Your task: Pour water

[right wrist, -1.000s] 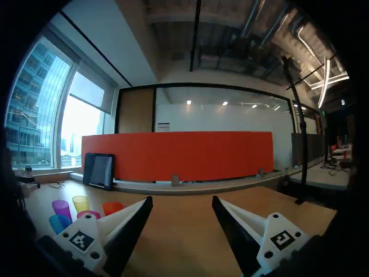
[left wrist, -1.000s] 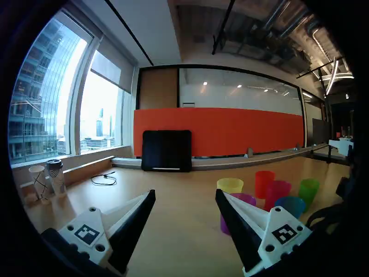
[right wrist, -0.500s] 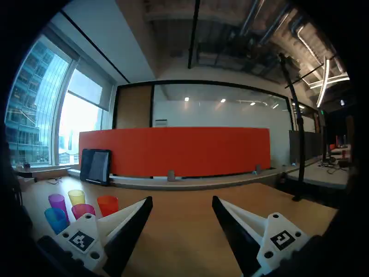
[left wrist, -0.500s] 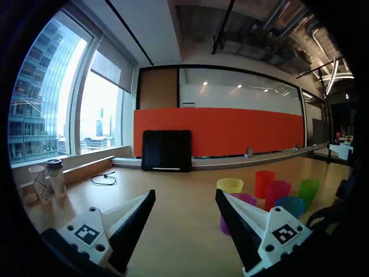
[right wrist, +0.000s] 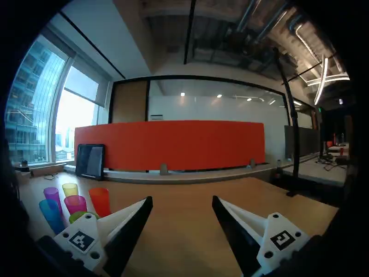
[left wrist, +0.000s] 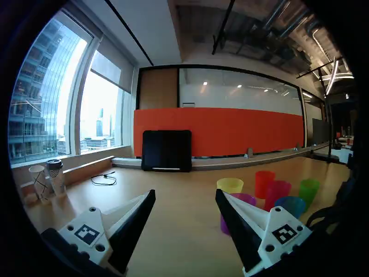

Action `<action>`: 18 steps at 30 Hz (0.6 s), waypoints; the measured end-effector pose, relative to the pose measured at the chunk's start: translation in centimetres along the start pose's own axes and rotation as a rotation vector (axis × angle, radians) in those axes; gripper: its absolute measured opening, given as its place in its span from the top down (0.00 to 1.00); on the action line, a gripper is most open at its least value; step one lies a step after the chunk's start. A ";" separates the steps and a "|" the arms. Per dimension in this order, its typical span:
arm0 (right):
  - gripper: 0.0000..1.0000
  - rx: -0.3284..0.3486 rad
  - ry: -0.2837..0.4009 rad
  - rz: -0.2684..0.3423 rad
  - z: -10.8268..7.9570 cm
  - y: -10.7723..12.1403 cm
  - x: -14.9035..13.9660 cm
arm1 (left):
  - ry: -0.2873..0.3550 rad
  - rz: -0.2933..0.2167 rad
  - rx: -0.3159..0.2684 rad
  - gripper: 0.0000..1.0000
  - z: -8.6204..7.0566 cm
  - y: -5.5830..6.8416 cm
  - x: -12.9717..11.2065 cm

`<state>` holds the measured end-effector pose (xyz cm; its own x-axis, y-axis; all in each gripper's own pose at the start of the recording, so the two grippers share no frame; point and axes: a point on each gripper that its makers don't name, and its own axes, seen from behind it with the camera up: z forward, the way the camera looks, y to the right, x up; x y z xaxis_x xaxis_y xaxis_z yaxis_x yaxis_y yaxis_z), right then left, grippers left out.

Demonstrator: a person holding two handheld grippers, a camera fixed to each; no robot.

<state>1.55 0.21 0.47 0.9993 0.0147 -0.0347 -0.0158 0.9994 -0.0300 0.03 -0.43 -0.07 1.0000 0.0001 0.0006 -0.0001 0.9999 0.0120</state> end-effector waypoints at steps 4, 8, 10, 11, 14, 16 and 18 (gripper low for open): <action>0.00 -0.003 -0.009 0.004 -0.1 0.5 -0.4 | 0.000 0.000 0.000 0.03 0.0 0.0 0.0; 0.00 0.003 -0.021 0.007 -0.1 0.6 -1.1 | 0.000 0.000 0.000 0.03 0.0 0.0 0.0; 0.00 0.004 -0.025 0.007 -0.1 0.6 -1.4 | 0.000 0.000 0.000 0.03 0.0 0.0 0.0; 0.00 0.003 -0.027 0.007 0.0 0.7 -1.5 | 0.000 0.000 0.000 0.03 0.0 0.0 0.0; 0.00 0.004 -0.029 0.007 0.0 0.8 -1.6 | 0.000 0.000 0.000 0.03 0.0 0.0 0.0; 0.00 0.004 -0.029 0.006 0.0 0.8 -1.5 | 0.000 0.000 0.000 0.03 0.0 0.0 0.0; 0.00 0.006 -0.030 0.004 0.0 0.8 -1.5 | 0.000 0.000 0.000 0.03 0.0 0.0 0.0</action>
<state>0.02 1.00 0.51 0.9998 0.0200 -0.0045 -0.0201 0.9995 -0.0243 0.03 -0.39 -0.08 1.0000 0.0002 0.0006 -0.0002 0.9999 0.0119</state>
